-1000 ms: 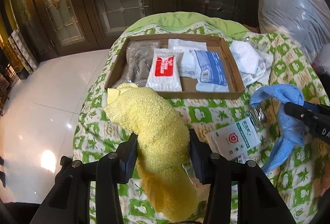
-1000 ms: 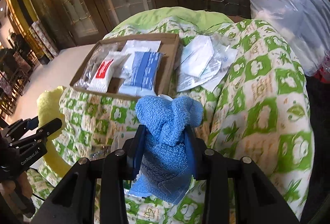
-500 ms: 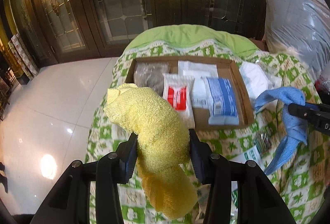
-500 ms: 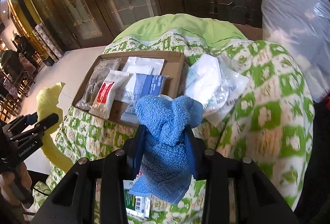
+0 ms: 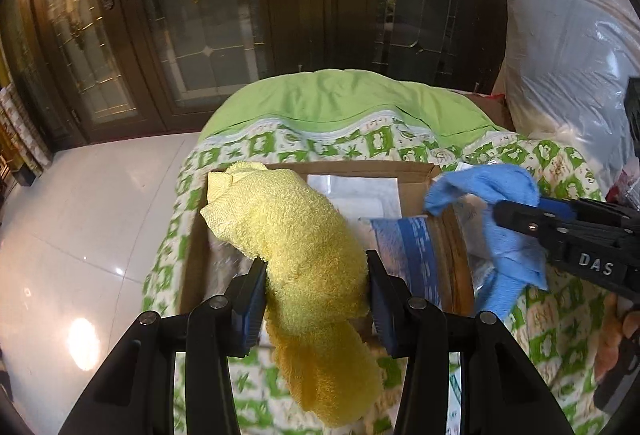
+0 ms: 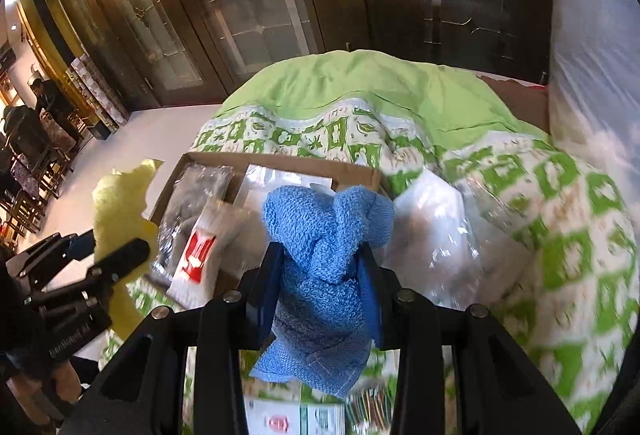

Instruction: Organize soft objects

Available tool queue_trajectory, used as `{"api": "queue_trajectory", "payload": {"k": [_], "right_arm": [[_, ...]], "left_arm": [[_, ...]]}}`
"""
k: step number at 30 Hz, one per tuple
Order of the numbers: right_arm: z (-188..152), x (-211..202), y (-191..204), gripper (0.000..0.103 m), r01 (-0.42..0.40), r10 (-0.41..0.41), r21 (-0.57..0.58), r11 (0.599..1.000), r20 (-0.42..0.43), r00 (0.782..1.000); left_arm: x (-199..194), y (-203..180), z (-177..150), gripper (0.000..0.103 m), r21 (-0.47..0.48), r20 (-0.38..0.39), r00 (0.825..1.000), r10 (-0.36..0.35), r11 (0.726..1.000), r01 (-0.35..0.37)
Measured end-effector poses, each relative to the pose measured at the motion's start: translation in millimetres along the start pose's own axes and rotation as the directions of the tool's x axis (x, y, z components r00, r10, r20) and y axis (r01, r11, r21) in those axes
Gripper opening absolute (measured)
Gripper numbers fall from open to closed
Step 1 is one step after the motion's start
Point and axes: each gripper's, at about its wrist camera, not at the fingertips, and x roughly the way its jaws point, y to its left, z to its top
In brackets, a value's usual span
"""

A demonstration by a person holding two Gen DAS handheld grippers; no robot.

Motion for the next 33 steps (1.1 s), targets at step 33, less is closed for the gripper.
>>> {"api": "queue_trajectory", "payload": {"k": [33], "right_arm": [[35,108,5,0.035,0.078,-0.082,-0.121,0.99,-0.031,0.996]], "left_arm": [[120,-21,0,0.052,-0.015,-0.1,0.992,-0.077,0.997,0.076]]}}
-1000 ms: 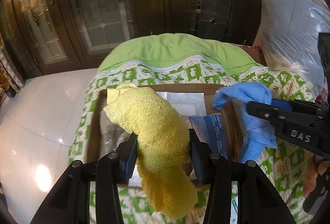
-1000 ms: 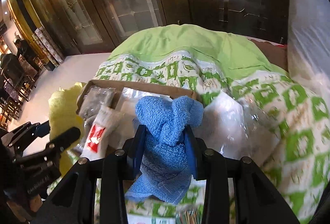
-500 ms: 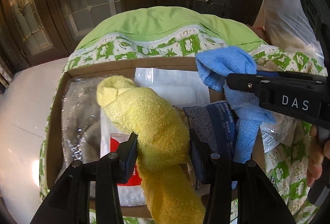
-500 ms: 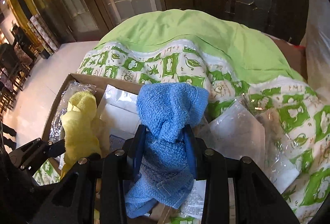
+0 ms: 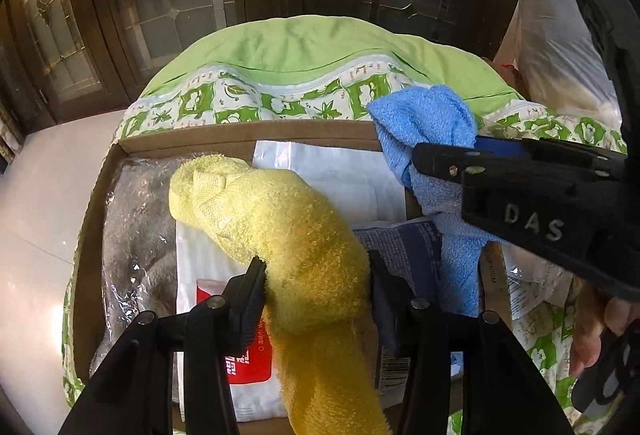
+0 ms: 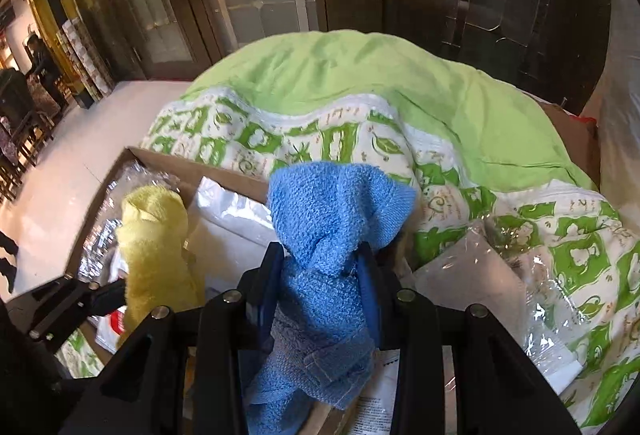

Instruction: Organize soft objects

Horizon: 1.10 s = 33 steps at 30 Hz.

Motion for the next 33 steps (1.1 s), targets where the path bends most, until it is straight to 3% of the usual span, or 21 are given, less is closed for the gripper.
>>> {"api": "queue_trajectory", "payload": {"k": [3,9,22,33], "right_arm": [[-3,2,1,0.037,0.012,-0.012,-0.015,1.0,0.017,1.0],[-6,-8,2,0.056,0.002,-0.002,0.005,1.0,0.049,0.999],[-30,-47,-6,0.078,-0.023,0.014,0.099,0.995,0.093,0.996],[-82,-81,-22,0.09,-0.067,0.06,0.243,0.968,0.034,0.998]], "left_arm": [[0,-1,-2,0.059,0.003,0.001,1.0,0.002,1.0,-0.002],[-4,-2,-7,0.071,-0.004,-0.001,1.0,0.018,1.0,-0.018],[-38,-17,-34,0.076,0.078,0.008,0.998,0.069,0.994,-0.07],[-78,6,-105,0.08,-0.036,-0.04,0.999,0.036,0.999,-0.037]]}}
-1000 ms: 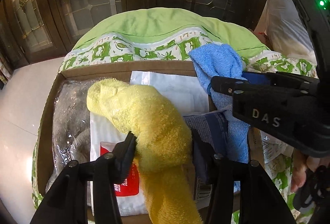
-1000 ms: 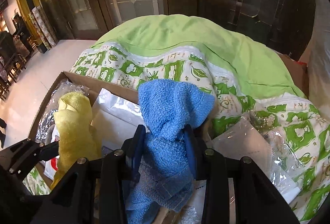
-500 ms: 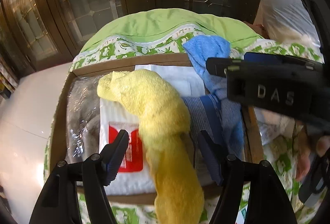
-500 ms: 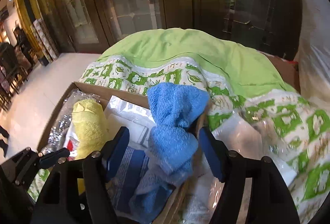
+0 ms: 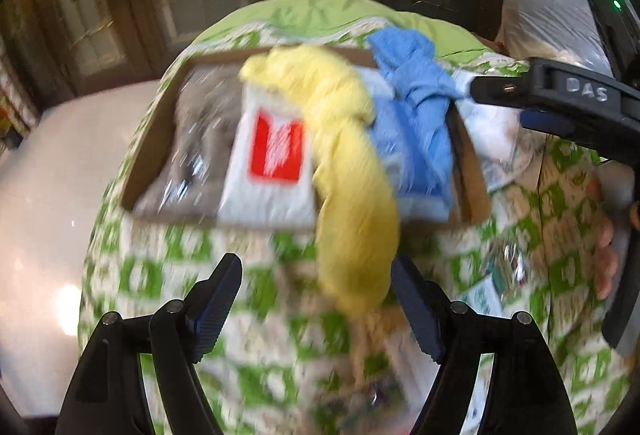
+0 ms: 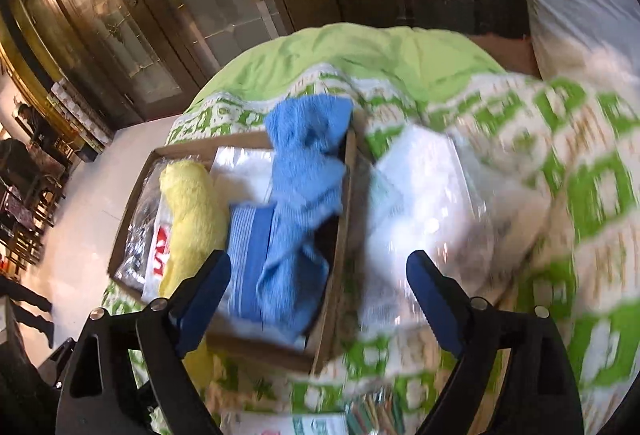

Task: Organize soft objects
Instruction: 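Move the left gripper to the Dole packet while the right moves to the white alcohol-wipes packet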

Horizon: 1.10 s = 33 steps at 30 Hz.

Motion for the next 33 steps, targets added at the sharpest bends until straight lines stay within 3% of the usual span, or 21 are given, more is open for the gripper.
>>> {"api": "queue_trajectory", "payload": {"k": [4,12,25,33], "right_arm": [[-24,-9,0,0.095,-0.01,0.01,0.004,1.0,-0.025,1.0],[-69,-16,2,0.095,-0.008,0.007,-0.011,1.0,-0.079,0.997],[-108,-33,13,0.095,-0.01,0.005,-0.062,0.998,-0.077,0.997],[-113,-35,12,0.095,-0.009,0.003,-0.066,0.998,-0.081,0.997]], "left_arm": [[-12,17,-31,0.08,-0.06,-0.011,1.0,0.005,0.998,-0.006],[-27,32,-70,0.08,-0.123,-0.042,0.999,0.016,0.992,-0.021],[-52,19,-112,0.081,-0.093,-0.048,0.998,0.036,0.995,-0.04],[-53,13,-133,0.08,-0.09,-0.073,0.997,0.034,0.995,-0.04]]}}
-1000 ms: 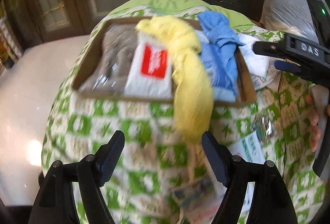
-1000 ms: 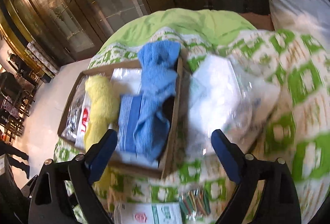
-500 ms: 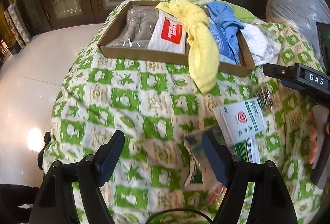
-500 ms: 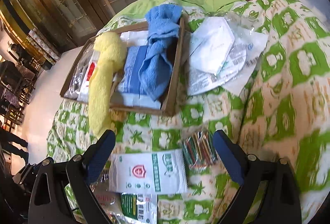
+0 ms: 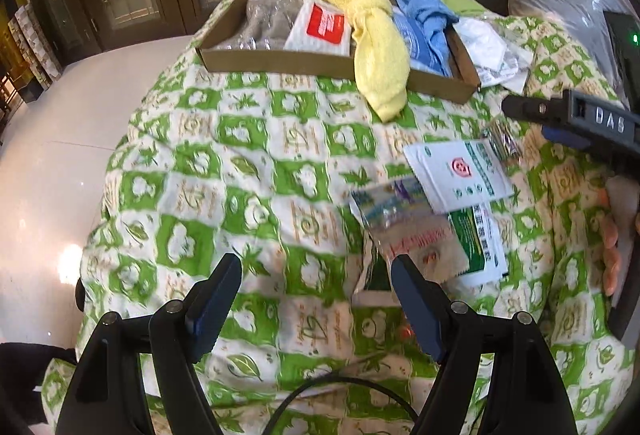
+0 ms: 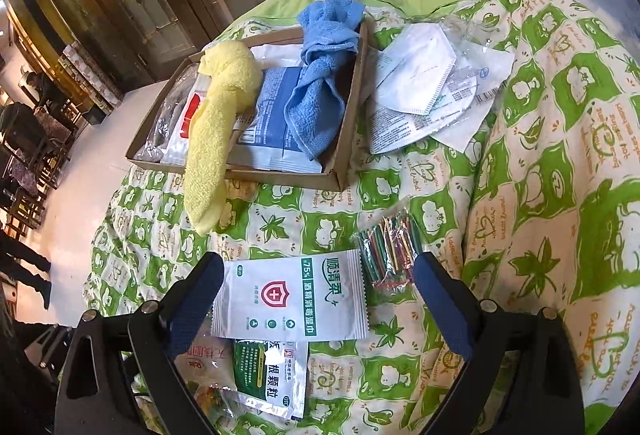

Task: Organize soft objects
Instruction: 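Move the left gripper to the Dole packet while the right moves to the white alcohol-wipes packet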

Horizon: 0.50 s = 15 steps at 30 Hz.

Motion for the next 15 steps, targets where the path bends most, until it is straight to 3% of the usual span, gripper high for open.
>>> {"api": "queue_trajectory", "payload": {"k": [8,15], "right_arm": [[-1,2,3,0.095,0.008,-0.008,-0.016,1.0,-0.003,1.0],[-1,4,3,0.095,0.009,-0.009,-0.015,1.0,-0.008,1.0]], "left_arm": [[8,-16,-7,0.08,0.034,-0.028,0.999,-0.022,0.999,0.023],[18,-42,8,0.08,0.043,-0.047,0.997,-0.063,0.997,0.065]]}}
